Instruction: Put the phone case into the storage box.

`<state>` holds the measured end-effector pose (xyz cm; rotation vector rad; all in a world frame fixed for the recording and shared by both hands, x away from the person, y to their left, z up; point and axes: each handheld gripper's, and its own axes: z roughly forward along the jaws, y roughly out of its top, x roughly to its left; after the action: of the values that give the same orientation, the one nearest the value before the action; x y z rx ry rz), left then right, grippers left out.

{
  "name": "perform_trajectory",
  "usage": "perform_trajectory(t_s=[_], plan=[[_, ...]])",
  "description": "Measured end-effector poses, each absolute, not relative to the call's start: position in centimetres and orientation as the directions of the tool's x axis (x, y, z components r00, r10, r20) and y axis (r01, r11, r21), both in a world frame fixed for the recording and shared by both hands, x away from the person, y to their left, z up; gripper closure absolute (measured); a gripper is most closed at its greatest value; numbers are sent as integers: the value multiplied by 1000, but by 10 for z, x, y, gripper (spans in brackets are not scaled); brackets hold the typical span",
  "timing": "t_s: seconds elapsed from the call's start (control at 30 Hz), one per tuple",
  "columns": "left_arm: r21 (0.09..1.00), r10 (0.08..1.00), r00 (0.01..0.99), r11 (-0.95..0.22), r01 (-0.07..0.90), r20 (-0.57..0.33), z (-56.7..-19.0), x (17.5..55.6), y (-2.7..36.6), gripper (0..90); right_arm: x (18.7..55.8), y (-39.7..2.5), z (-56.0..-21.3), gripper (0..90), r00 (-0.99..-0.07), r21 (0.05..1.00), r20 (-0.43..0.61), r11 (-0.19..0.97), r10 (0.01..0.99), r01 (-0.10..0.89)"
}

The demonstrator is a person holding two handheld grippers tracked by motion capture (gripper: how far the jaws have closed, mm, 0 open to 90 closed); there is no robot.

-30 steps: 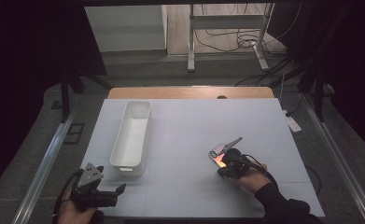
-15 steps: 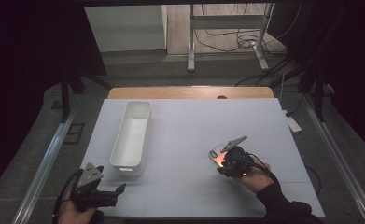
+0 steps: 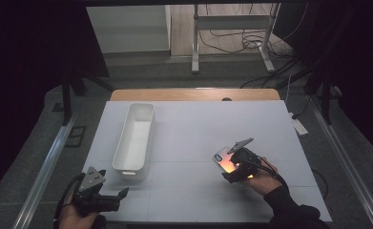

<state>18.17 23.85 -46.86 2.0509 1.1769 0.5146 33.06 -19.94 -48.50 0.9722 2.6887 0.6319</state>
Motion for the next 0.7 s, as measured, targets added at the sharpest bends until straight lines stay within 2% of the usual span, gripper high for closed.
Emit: perform_trajectory(t_s=[0.17,0.7], plan=[[741,862,507,-336,581,-6,-469,182,239,32,336,-206,-487,12,-728,456,-42,662,684,596],[740,861,509,-340,581,-4,-469,182,238,33,343,-215,-493,0,-681,455,-27,615,732,644]])
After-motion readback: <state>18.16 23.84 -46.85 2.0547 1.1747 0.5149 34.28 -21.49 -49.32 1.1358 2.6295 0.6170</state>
